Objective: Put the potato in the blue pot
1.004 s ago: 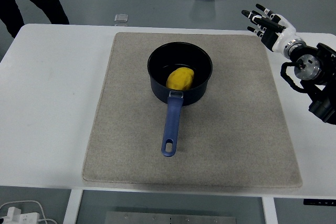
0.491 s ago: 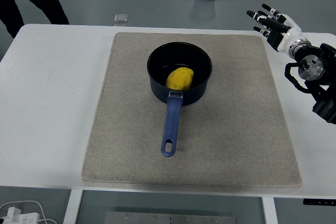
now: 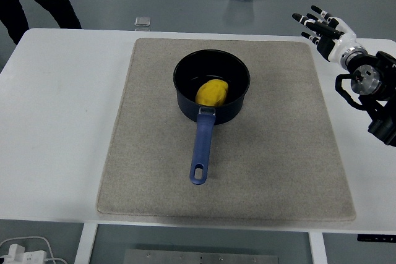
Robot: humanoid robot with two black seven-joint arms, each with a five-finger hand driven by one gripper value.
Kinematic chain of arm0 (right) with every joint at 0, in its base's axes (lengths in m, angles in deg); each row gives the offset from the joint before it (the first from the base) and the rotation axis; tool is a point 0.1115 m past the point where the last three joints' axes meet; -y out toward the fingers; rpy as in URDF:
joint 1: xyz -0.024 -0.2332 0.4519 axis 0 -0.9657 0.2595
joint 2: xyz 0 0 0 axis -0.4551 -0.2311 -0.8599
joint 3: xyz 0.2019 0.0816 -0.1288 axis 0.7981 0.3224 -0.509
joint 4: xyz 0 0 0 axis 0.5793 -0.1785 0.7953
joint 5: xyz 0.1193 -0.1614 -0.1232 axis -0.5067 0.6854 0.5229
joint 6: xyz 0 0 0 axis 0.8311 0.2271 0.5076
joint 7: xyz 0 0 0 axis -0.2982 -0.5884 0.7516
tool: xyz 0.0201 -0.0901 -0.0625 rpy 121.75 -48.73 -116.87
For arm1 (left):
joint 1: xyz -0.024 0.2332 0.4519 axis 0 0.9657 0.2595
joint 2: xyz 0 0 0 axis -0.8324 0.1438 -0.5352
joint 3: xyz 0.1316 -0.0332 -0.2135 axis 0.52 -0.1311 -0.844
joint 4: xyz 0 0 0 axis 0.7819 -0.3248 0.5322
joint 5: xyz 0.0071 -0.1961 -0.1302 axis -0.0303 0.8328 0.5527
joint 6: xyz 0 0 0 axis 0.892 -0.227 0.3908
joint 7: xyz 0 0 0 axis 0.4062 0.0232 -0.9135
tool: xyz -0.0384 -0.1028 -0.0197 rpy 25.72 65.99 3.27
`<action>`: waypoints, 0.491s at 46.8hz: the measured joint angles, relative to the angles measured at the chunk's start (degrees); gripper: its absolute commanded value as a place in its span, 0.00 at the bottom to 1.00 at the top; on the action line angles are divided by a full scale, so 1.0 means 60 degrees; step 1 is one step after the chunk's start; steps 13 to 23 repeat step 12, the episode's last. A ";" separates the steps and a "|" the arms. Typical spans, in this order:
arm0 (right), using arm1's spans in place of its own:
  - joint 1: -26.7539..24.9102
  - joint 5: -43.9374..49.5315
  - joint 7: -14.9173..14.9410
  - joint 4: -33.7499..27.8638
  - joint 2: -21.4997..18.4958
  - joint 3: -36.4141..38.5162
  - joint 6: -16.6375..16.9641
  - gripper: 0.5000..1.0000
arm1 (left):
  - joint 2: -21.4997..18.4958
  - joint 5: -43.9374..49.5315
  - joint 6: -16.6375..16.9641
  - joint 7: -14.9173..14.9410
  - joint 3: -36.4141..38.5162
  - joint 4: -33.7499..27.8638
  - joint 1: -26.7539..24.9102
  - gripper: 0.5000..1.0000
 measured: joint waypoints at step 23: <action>-0.0042 0.0020 0.0054 0.0011 -0.0078 0.0000 0.0000 0.90 | 0.0000 -0.0001 0.0000 -0.0001 -0.0012 -0.0051 0.0000 0.99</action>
